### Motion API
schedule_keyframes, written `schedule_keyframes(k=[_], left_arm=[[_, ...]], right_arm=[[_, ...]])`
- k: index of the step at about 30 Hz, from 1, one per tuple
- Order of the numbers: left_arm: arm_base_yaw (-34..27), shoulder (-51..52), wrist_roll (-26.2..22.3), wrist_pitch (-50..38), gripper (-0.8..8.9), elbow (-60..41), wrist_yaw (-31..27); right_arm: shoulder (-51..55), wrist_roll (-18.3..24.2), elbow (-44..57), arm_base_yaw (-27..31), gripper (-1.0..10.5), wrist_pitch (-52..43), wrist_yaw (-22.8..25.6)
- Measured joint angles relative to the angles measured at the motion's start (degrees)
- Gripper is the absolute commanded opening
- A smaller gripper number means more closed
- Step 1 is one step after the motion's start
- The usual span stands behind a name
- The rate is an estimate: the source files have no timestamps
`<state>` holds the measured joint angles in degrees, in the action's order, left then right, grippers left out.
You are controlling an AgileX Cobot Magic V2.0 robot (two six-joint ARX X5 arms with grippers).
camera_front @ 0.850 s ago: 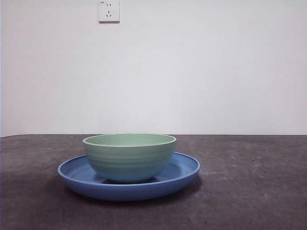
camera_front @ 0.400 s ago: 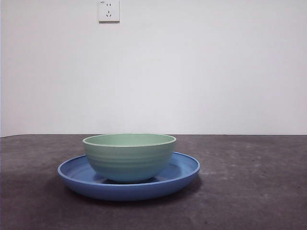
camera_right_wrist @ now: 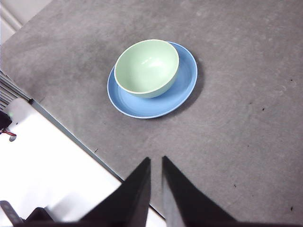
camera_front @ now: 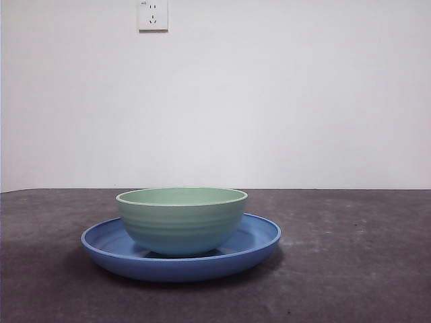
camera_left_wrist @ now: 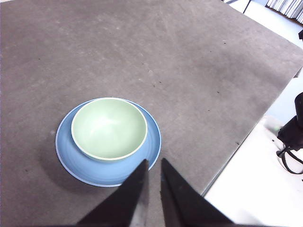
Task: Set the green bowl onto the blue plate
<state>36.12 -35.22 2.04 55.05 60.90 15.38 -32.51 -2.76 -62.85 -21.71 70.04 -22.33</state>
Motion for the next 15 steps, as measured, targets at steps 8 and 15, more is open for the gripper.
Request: schedule_keyframes(k=[8,15], left_arm=[[0.0,0.0,0.0,-0.02,0.28,0.0,0.02],[-2.12,0.13,0.0,-0.02,0.28,0.0,0.02]], right_arm=[[0.0,0.0,0.0,0.0,0.2,0.0,0.0],[0.0,0.0,0.0,0.0,0.2,0.0,0.0]])
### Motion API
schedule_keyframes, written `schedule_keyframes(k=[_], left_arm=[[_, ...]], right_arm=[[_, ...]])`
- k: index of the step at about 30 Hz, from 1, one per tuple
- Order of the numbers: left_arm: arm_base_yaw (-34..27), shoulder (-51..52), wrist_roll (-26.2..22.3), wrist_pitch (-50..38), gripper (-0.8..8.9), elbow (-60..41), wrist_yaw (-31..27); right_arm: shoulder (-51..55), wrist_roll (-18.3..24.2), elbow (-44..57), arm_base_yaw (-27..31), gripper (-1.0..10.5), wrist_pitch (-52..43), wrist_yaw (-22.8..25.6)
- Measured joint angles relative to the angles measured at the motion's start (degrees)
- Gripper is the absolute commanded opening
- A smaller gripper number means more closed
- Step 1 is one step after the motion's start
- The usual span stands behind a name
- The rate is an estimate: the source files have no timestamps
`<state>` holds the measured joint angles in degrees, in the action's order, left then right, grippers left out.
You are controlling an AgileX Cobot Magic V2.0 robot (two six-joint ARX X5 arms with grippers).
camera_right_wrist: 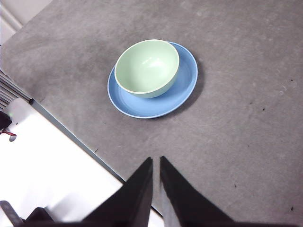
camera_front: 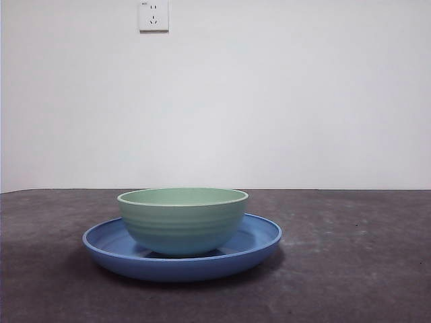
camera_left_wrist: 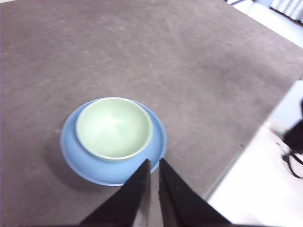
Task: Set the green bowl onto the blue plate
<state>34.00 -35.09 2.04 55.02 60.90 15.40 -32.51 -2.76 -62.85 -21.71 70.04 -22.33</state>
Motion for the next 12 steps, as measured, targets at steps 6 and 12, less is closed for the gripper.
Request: schedule_keyframes(k=[6,12], left_arm=[[-10.86,2.23,0.0,-5.25,0.26,-1.38,1.07],[-25.05,7.54,-1.31,-23.69,0.27,-14.1,1.07]], right_arm=[[0.0,0.0,0.0,0.0,0.2,0.0,0.0],[0.0,0.0,0.0,0.0,0.2,0.0,0.0]])
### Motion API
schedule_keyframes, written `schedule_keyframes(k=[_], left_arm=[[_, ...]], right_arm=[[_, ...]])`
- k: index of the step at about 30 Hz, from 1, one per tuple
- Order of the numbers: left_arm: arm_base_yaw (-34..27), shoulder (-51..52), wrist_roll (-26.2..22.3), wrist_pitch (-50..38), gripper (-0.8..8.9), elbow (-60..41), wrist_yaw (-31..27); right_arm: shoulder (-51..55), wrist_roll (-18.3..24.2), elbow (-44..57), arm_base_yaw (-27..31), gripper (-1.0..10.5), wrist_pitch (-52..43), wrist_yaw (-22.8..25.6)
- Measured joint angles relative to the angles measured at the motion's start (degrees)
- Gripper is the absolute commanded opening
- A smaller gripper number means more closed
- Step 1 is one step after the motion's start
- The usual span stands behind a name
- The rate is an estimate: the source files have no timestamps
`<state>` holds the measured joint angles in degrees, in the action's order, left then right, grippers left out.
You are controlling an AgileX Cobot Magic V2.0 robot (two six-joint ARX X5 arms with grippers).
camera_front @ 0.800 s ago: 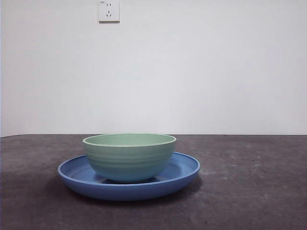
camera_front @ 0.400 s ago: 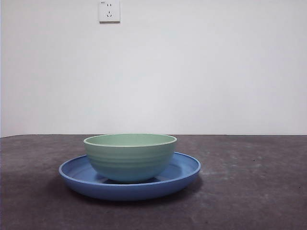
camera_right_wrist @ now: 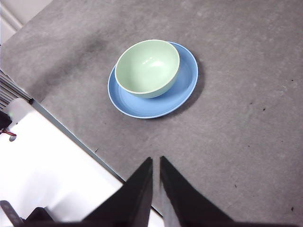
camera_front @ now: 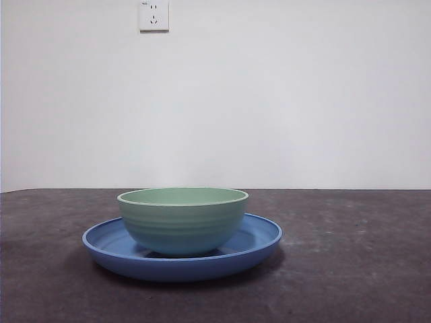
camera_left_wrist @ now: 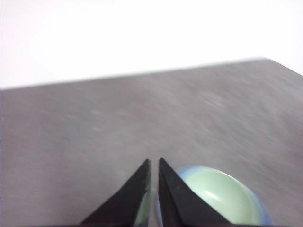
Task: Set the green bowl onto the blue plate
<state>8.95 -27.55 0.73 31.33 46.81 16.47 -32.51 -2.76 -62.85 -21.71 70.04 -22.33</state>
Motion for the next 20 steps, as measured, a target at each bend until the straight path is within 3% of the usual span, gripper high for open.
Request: schedule_keyframes(k=[7,14,20], left_arm=[[-9.29,10.12,-0.24,-12.35,0.27,-19.43,-6.12],[-9.97,17.0,0.31,-18.21,0.27,-37.03,-8.9],[-9.97,22.32,2.49,-20.06,0.27,-42.12,-9.25]], right_arm=[[0.0,0.0,0.0,0.0,0.2,0.0,0.0],[0.0,0.0,0.0,0.0,0.2,-0.02,0.0],[0.0,0.0,0.0,0.0,0.2,0.0,0.0]])
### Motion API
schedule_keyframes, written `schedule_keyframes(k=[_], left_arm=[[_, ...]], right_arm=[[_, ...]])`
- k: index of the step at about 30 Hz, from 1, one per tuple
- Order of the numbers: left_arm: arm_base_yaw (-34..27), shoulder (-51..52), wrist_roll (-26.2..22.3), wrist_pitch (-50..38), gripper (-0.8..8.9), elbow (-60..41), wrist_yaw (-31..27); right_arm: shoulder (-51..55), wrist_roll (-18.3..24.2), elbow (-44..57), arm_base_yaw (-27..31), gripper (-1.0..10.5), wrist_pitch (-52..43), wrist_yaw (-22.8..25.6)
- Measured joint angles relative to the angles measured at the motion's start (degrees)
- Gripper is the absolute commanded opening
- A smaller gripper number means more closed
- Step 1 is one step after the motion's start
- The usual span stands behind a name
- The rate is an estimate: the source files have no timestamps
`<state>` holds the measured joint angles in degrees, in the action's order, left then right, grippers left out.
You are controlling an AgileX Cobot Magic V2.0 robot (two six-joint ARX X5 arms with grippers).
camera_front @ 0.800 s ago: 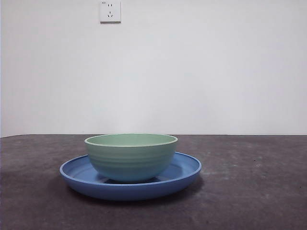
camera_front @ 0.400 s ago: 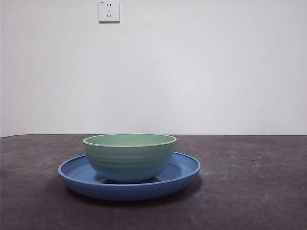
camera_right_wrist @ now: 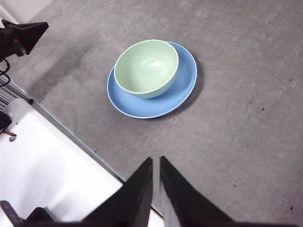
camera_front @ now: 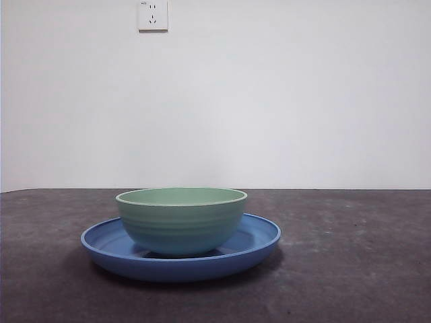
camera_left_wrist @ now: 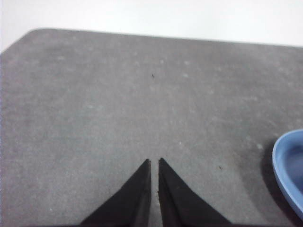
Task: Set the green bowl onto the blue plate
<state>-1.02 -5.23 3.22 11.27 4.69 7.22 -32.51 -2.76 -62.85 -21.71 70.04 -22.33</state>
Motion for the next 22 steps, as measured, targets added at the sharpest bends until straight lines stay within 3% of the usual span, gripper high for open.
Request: schedule_keyframes(k=[7,15,22], left_arm=[[0.0,1.49,0.74,-0.33,0.27,-2.36,-0.33],[1.68,2.14,0.74,-0.83,0.27,-2.84,-10.64],[3.37,4.37,0.74,-0.96,0.27,-2.84,-11.8]], right_arm=[[0.0,0.0,0.0,0.0,0.2,0.0,0.0],[0.0,0.0,0.0,0.0,0.2,0.0,0.0],[0.0,0.0,0.0,0.0,0.2,0.0,0.0]])
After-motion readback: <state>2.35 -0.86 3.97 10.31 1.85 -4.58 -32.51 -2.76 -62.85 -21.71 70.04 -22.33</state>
